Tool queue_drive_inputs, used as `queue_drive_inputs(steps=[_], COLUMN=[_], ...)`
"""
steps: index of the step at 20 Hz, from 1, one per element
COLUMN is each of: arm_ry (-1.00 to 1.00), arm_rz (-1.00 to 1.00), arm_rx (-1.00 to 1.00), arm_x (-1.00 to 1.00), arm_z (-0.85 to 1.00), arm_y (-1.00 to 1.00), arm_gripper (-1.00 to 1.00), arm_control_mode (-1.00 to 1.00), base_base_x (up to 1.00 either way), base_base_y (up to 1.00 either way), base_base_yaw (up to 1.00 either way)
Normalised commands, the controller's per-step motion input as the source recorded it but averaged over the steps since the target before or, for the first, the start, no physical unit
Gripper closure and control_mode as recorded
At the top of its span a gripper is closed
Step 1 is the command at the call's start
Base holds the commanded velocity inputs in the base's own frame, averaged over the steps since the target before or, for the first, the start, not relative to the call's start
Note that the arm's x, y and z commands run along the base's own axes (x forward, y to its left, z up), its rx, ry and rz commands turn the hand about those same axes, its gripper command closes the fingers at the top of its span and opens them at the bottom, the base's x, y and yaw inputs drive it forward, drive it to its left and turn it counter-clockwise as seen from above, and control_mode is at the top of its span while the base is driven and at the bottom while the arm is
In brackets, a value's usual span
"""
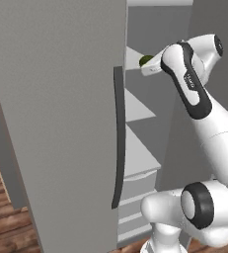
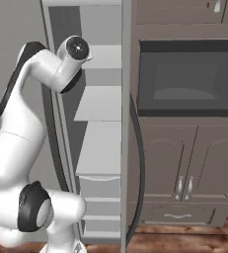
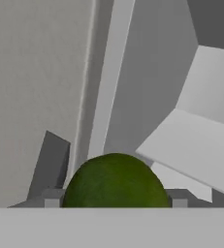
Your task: Take the lemon wedge and lime out of the freezer and place them in the tupperware container on the counter. Then put the tupperware containing the vegetables back in the freezer.
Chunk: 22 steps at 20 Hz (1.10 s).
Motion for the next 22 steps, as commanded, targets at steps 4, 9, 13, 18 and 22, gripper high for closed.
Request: queue_drive_inputs(steps=[4, 9, 13, 18, 22], arm_ry=[0.06, 0.05, 0.01, 0.10, 0.22], arm_rz=[-0.08, -0.11, -0.25, -0.26, -0.09], arm_rx=[-0.02, -0.10, -0.13, -0.06, 0.00], arm_x=[-1.00, -0.89, -0.70, -0.79, -0.56], arm_z=[0.75, 0.21, -0.04, -0.11, 0.01], arm_y=[0.00, 0.14, 0.09, -0.04, -0.08], arm_gripper=[1.00, 1.00, 1.00, 1.00, 1.00], arm_control_mode=[-1.00, -1.00, -1.00, -1.00, -1.00], base_base_x=[0.00, 0.00, 0.00, 0.00, 0.00], base_base_y=[0.00, 0.00, 0.00, 0.00, 0.00], base_base_yaw=[0.00, 0.00, 0.00, 0.00, 0.00])
